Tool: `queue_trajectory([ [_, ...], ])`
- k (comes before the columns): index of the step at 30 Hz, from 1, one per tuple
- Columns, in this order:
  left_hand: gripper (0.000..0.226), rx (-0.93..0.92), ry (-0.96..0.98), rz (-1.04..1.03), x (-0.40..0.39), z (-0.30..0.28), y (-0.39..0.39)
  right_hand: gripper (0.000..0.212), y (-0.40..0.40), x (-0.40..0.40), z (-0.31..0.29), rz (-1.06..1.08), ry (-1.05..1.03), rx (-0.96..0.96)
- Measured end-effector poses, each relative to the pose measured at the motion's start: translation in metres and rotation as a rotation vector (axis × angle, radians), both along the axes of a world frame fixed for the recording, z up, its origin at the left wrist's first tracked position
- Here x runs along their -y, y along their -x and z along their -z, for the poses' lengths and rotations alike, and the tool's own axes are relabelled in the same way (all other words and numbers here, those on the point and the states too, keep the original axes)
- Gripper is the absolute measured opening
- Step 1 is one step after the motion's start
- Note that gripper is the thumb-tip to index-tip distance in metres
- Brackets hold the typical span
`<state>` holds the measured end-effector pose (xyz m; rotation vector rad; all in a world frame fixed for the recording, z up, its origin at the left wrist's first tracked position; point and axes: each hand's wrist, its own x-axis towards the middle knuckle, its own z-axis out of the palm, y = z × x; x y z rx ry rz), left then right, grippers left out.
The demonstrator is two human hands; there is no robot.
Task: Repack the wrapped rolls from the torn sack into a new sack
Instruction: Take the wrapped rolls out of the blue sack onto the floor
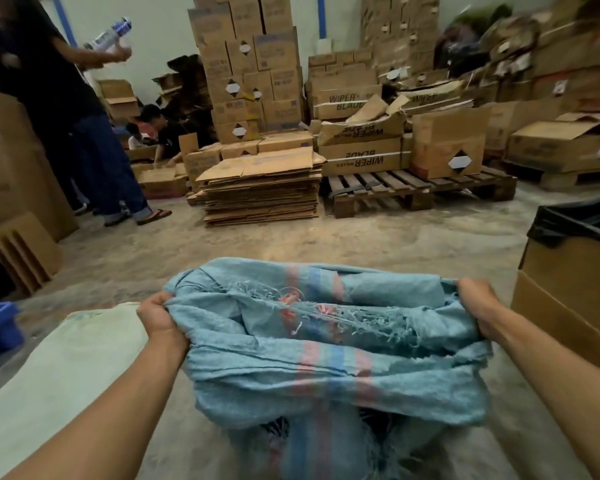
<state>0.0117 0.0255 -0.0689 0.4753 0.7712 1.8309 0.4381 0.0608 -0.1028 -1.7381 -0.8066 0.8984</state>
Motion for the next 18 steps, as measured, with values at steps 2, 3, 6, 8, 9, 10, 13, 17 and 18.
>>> queue_trajectory([
  [2, 0.068, 0.0, 0.027, 0.025, -0.002, 0.013, 0.002, 0.023, 0.007, 0.002, 0.004, -0.131, -0.034, 0.284],
  [3, 0.069, -0.029, 0.059, 0.085, 0.0, 0.017, -0.001, 0.026, 0.011, 0.005, 0.003, -0.266, -0.057, 0.41],
  [6, 0.056, -0.159, 0.118, 0.295, 0.011, 0.014, -0.015, 0.035, 0.024, 0.004, 0.005, -0.637, -0.103, 0.537],
  [8, 0.073, -0.163, 0.133, 0.374, 0.01, 0.016, -0.015, 0.064, 0.04, 0.004, 0.004, -0.627, -0.114, 0.753],
  [9, 0.086, -0.161, 0.149, 0.371, 0.006, 0.018, -0.012, 0.075, 0.05, 0.006, 0.002, -0.528, -0.178, 0.916],
  [10, 0.102, -0.161, 0.169, 0.366, 0.003, 0.02, -0.009, 0.081, 0.064, 0.01, 0.0, -0.441, -0.303, 1.031],
  [13, 0.14, -0.18, 0.119, 0.394, -0.006, 0.025, -0.004, 0.099, 0.113, 0.035, 0.001, -0.759, -0.532, 1.014],
  [17, 0.119, -0.15, 0.023, 0.302, 0.004, 0.014, -0.015, 0.112, 0.142, 0.057, 0.02, -1.299, -0.06, 0.539],
  [18, 0.113, -0.106, 0.019, 0.262, 0.002, 0.015, -0.014, 0.088, 0.14, 0.064, 0.024, -1.336, -0.079, 0.547],
])
